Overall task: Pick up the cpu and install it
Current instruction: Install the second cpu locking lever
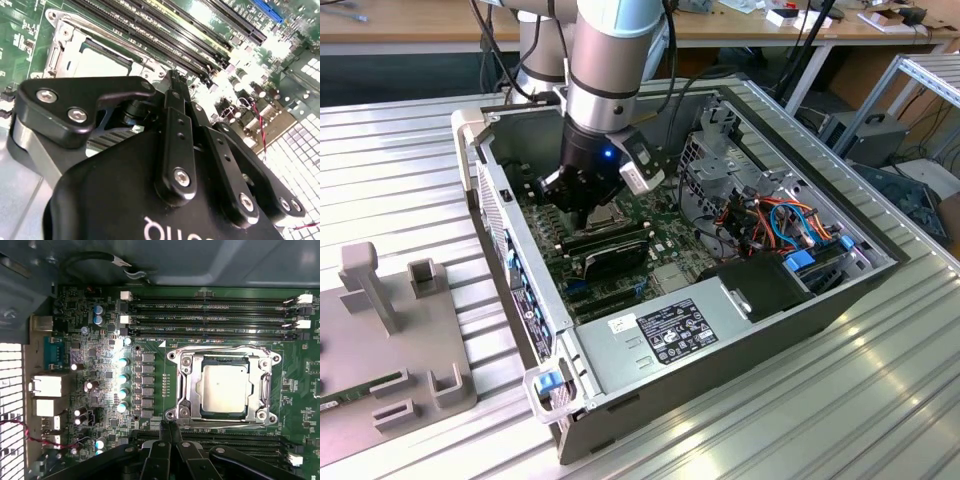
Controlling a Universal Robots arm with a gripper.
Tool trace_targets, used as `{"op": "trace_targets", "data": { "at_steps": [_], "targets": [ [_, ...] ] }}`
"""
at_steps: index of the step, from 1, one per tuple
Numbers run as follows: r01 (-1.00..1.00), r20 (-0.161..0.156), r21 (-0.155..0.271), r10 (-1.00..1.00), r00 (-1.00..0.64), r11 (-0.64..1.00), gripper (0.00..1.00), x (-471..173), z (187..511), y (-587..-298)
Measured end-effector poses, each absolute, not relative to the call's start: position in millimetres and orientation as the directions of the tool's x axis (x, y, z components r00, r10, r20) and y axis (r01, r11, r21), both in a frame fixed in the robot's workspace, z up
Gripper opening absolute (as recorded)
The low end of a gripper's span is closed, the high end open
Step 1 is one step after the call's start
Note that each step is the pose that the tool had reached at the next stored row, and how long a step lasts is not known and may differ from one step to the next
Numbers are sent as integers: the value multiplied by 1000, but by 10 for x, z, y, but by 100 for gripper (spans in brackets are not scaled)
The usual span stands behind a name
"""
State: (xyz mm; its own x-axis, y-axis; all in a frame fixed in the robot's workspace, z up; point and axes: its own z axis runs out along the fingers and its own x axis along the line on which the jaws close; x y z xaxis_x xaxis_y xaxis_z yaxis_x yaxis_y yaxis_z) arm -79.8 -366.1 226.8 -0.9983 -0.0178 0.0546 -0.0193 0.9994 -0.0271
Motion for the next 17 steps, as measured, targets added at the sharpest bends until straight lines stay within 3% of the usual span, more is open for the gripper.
{"op": "trace_targets", "data": {
  "at_steps": [13,17],
  "targets": [
    [-23,8,-28,-23,-1000,999,11,-482,2250,-3651],
    [-24,6,-28,-24,-1000,999,11,-482,2246,-3497]
  ]
}}
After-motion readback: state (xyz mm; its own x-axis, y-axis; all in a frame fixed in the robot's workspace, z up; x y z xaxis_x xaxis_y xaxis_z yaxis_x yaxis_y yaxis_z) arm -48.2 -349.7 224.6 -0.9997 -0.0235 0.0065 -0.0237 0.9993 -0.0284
